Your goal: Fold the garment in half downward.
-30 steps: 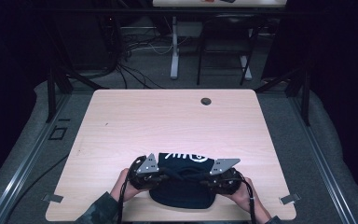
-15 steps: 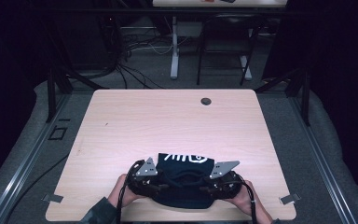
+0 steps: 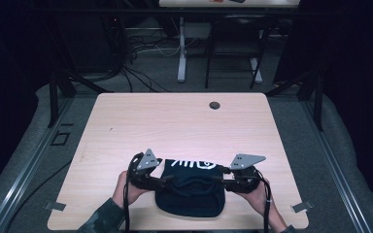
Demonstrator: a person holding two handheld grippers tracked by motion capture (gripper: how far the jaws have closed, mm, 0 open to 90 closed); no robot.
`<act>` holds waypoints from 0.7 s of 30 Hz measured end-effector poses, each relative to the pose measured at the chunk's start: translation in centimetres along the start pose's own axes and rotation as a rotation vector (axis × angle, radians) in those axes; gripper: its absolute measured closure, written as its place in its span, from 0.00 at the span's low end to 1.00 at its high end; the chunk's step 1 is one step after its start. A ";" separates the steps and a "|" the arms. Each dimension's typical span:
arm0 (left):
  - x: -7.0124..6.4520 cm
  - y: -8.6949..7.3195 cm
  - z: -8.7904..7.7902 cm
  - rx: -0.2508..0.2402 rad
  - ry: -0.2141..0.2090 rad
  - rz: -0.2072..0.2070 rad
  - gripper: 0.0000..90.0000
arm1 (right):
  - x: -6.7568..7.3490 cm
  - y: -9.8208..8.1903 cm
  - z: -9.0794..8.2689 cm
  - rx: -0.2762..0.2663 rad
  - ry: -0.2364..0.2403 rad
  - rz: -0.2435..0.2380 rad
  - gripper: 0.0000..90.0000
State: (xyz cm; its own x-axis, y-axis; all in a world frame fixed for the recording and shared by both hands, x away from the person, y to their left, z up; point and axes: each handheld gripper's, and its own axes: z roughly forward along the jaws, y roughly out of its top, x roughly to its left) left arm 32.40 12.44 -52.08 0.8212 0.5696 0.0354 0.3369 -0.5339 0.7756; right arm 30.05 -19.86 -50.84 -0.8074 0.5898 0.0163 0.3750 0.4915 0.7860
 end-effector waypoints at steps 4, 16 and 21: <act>-0.3 -0.1 1.6 0.044 0.004 0.022 0.30 | -0.4 -0.1 1.7 0.043 -0.013 0.014 0.67; -2.2 -2.0 2.6 0.121 0.001 0.082 0.25 | 1.6 -1.6 4.1 0.164 0.022 -0.019 0.44; -2.6 -2.8 2.7 0.133 0.008 0.084 0.23 | 1.9 -2.2 4.6 0.204 0.032 -0.029 0.35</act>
State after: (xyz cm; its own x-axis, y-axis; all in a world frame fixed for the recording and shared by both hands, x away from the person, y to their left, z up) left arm 30.57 10.76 -56.04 0.8455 0.5240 0.1026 0.3253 -0.6580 0.6791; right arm 29.77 -16.85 -55.38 -0.8323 0.5541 0.0178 0.4329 0.6295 0.6452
